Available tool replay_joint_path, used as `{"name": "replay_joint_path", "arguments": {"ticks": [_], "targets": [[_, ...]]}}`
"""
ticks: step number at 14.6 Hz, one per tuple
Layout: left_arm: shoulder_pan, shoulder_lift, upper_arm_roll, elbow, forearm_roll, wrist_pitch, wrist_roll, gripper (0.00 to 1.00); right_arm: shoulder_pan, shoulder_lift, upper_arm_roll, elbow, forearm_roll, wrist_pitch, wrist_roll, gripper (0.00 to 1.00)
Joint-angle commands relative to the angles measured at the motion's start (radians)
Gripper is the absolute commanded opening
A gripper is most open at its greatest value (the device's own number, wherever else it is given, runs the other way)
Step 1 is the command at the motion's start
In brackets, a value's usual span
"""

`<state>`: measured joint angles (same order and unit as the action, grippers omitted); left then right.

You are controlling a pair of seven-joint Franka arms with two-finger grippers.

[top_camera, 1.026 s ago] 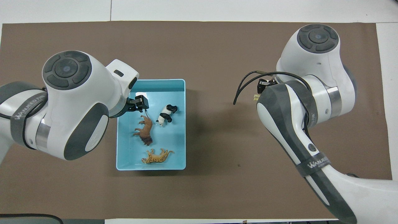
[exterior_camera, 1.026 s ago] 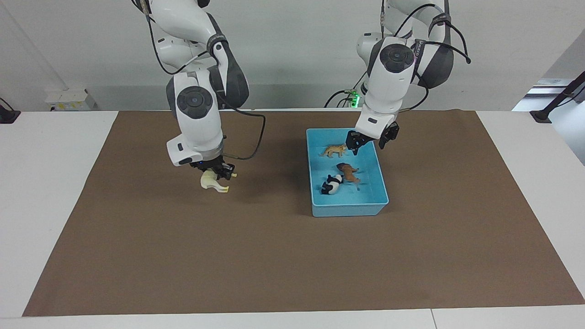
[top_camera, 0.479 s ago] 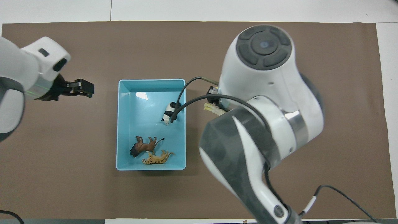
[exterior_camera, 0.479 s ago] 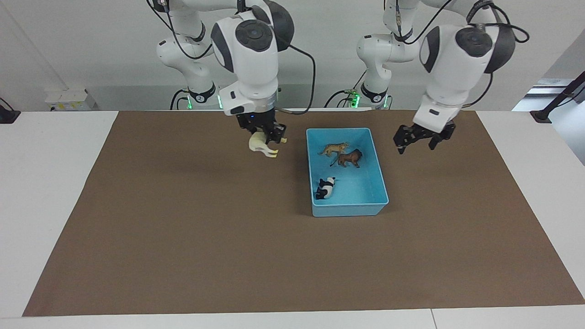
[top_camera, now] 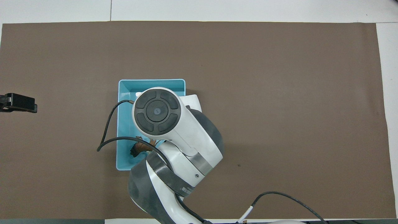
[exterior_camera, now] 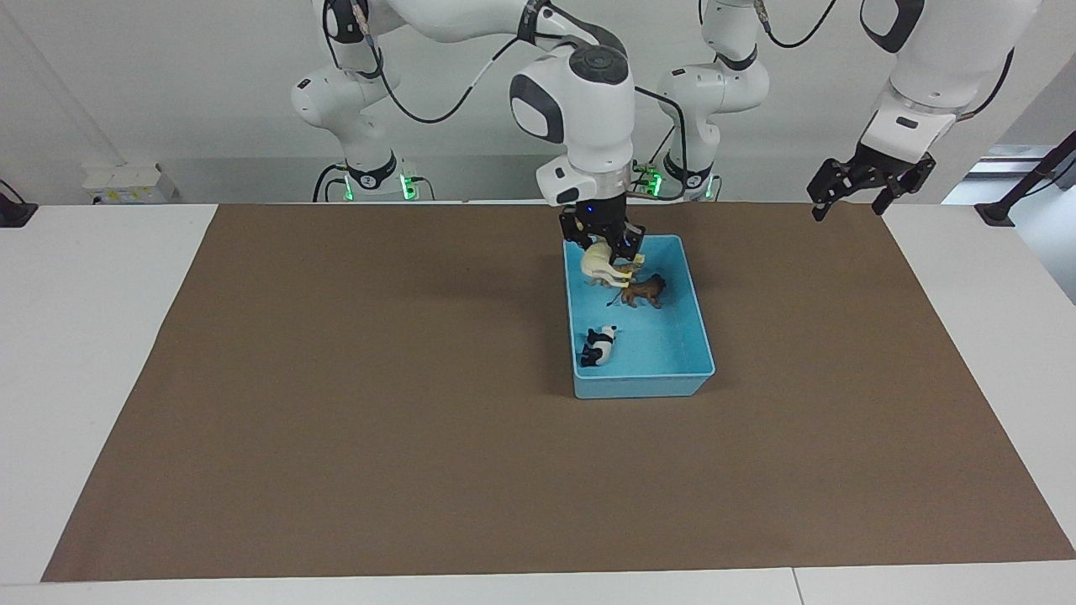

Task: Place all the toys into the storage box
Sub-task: 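Lower the cream horse into the box with the right gripper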

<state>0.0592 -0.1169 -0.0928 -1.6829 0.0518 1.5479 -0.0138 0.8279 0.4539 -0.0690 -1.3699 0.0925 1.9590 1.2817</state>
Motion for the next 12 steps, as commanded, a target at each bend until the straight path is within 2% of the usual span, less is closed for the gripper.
{"name": "replay_joint_path", "arguments": {"ticks": [1, 5, 7, 9, 12], "targets": [[-0.002, -0.007, -0.008, 0.005, 0.003, -0.051, 0.0, 1.0, 0.017, 0.069, -0.005, 0.054, -0.014, 0.043, 0.021, 0.99], [-0.042, 0.002, 0.014, 0.043, -0.018, -0.098, -0.001, 1.0, 0.023, 0.063, -0.011, 0.068, -0.01, -0.086, 0.087, 1.0], [-0.119, 0.002, 0.094, 0.045, -0.042, -0.092, -0.001, 1.0, 0.002, 0.008, -0.018, 0.068, -0.016, -0.141, 0.09, 1.0], [-0.114, 0.005, 0.096, 0.045, -0.052, -0.071, 0.0, 1.0, -0.054, -0.071, -0.058, 0.054, -0.013, -0.19, 0.061, 1.0], [-0.113, 0.01, 0.094, 0.043, -0.052, -0.063, 0.003, 1.0, -0.18, -0.142, -0.063, 0.026, -0.01, -0.222, -0.14, 1.0]]}}
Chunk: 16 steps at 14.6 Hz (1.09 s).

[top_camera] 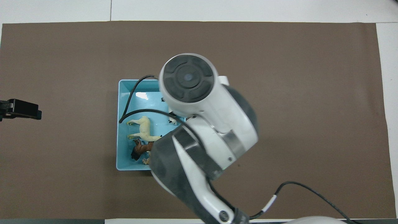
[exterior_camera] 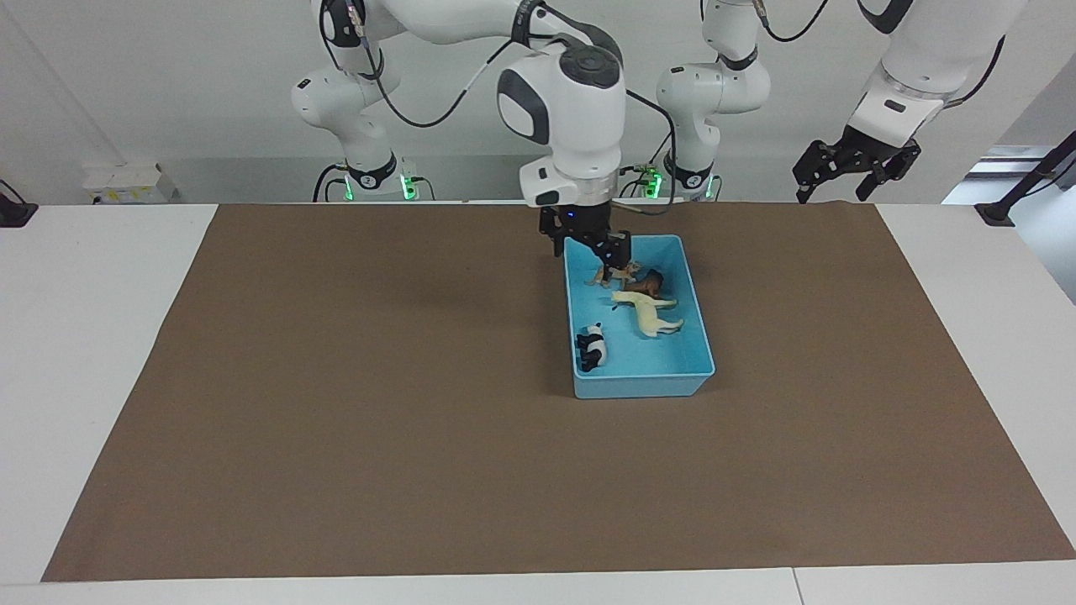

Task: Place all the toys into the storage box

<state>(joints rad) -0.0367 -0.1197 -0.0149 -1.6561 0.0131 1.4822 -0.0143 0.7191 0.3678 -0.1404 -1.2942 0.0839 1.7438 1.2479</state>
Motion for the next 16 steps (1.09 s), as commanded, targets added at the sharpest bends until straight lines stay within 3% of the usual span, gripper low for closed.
{"name": "replay_joint_path", "arguments": {"ticks": [1, 4, 9, 12, 16], "targets": [[-0.018, 0.026, 0.016, 0.019, -0.01, -0.003, 0.002, 1.0, -0.12, -0.078, 0.007, -0.068, -0.003, -0.007, -0.172, 1.0], [-0.02, 0.068, 0.012, 0.082, -0.013, -0.034, 0.002, 1.0, -0.28, -0.144, 0.007, -0.123, -0.003, -0.032, -0.475, 1.0], [-0.02, 0.074, 0.012, 0.087, -0.016, -0.033, 0.005, 1.0, -0.522, -0.182, 0.007, -0.131, -0.004, -0.145, -1.012, 1.0], [-0.018, 0.071, 0.013, 0.072, -0.047, 0.019, 0.008, 1.0, -0.651, -0.239, 0.007, -0.187, -0.01, -0.191, -1.275, 1.0], [-0.018, 0.063, 0.013, 0.053, -0.047, 0.035, 0.008, 1.0, -0.727, -0.387, 0.005, -0.354, -0.018, -0.185, -1.394, 1.0]]}}
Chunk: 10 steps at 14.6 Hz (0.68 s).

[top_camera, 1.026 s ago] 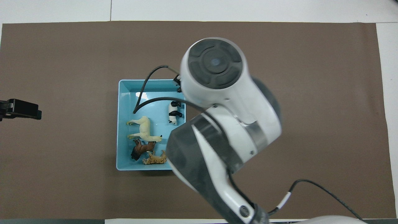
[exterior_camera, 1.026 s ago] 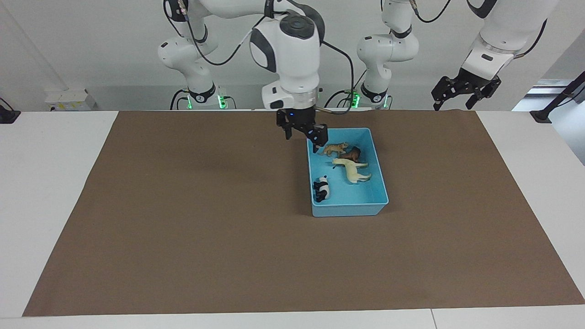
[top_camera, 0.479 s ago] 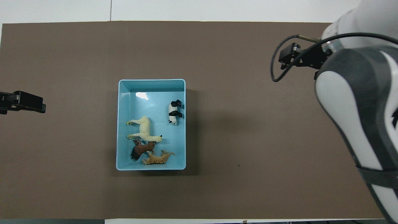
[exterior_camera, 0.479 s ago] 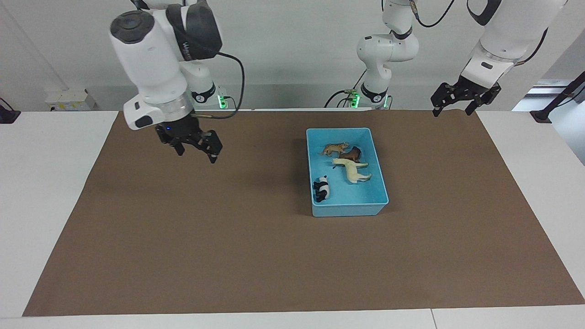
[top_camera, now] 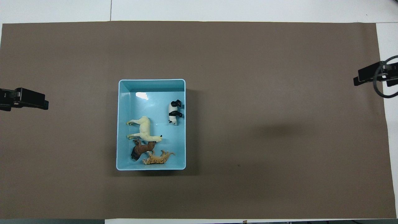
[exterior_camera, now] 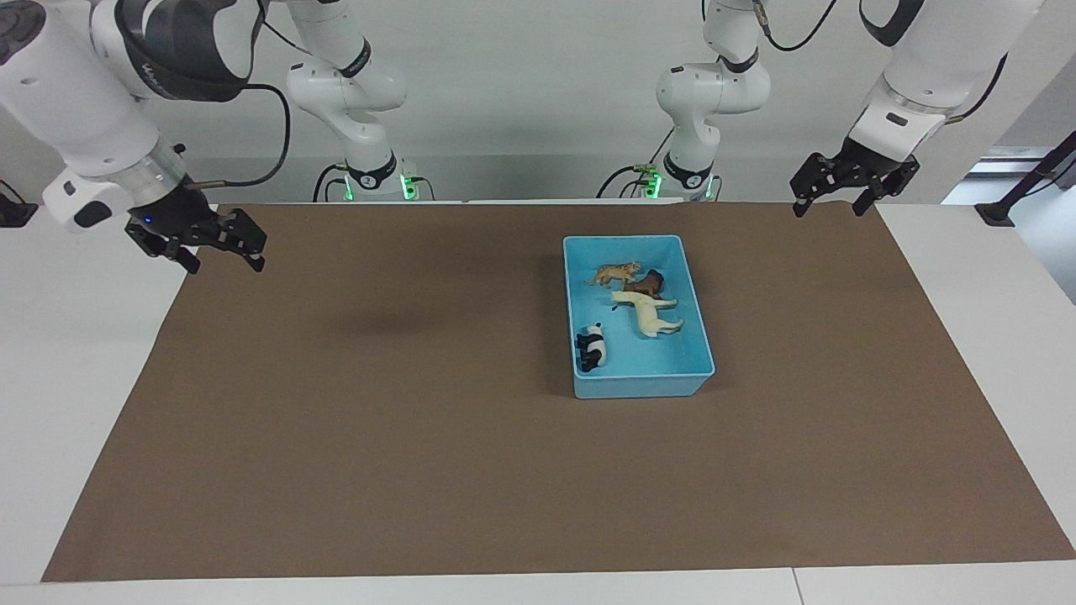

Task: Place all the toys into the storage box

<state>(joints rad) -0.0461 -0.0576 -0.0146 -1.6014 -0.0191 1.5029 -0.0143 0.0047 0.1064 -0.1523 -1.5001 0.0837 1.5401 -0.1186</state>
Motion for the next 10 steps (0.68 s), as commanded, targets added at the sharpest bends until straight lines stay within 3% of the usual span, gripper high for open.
{"name": "replay_joint_path", "arguments": {"ticks": [1, 4, 9, 10], "targets": [[-0.009, 0.002, 0.013, 0.0, -0.015, 0.013, 0.008, 1.0, -0.011, -0.182, 0.019, -0.201, -0.039, 0.02, -0.026, 1.0], [-0.011, 0.002, 0.013, 0.001, -0.012, 0.008, 0.008, 1.0, -0.014, -0.264, 0.023, -0.275, -0.047, 0.003, -0.018, 1.0], [-0.011, 0.002, 0.013, 0.004, -0.005, 0.002, 0.01, 1.0, -0.034, -0.22, 0.031, -0.177, -0.065, -0.022, -0.023, 1.0], [-0.011, 0.002, 0.013, 0.004, -0.004, 0.002, 0.013, 1.0, -0.032, -0.208, 0.034, -0.158, -0.129, -0.021, -0.03, 1.0]]}}
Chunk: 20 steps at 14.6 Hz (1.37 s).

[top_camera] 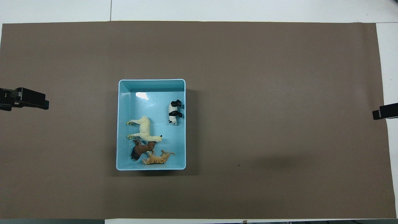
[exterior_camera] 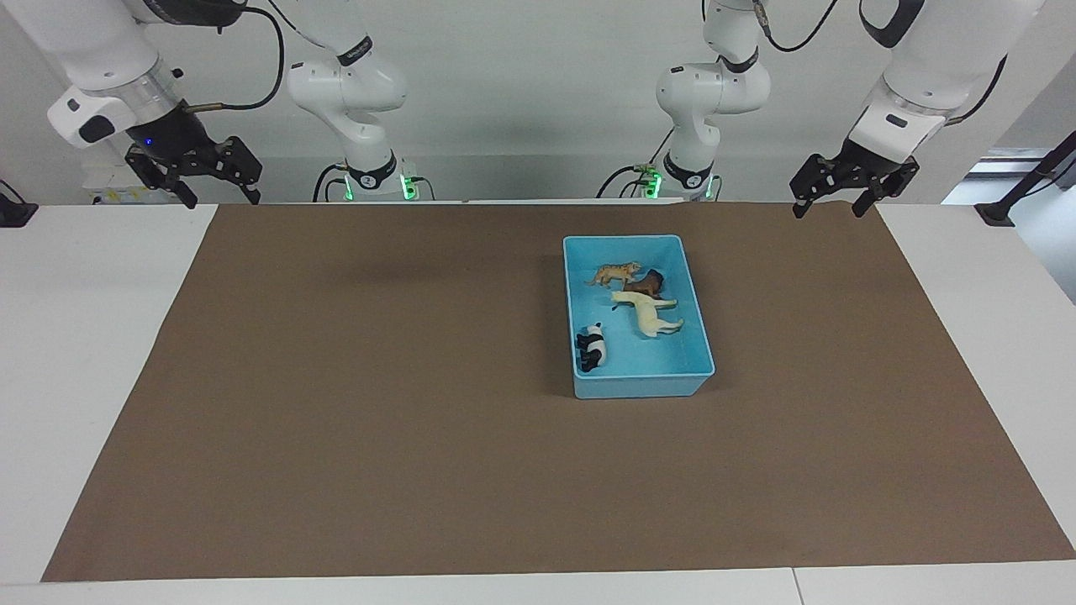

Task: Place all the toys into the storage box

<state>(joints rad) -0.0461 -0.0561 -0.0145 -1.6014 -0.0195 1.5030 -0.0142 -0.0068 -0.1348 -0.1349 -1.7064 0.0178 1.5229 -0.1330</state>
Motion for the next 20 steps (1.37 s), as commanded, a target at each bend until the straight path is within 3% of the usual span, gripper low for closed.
{"name": "replay_joint_path", "arguments": {"ticks": [1, 5, 20], "targets": [[-0.011, 0.001, 0.016, 0.003, -0.004, 0.002, 0.019, 1.0, -0.022, 0.04, 0.03, 0.069, -0.111, -0.013, -0.02, 1.0], [-0.011, -0.002, 0.016, 0.0, 0.01, -0.001, 0.031, 1.0, -0.055, 0.076, 0.038, 0.158, -0.046, -0.11, -0.022, 1.0], [-0.009, -0.007, 0.016, -0.009, 0.012, -0.001, 0.031, 1.0, -0.045, 0.009, 0.04, 0.082, -0.048, -0.107, -0.016, 1.0]]}}
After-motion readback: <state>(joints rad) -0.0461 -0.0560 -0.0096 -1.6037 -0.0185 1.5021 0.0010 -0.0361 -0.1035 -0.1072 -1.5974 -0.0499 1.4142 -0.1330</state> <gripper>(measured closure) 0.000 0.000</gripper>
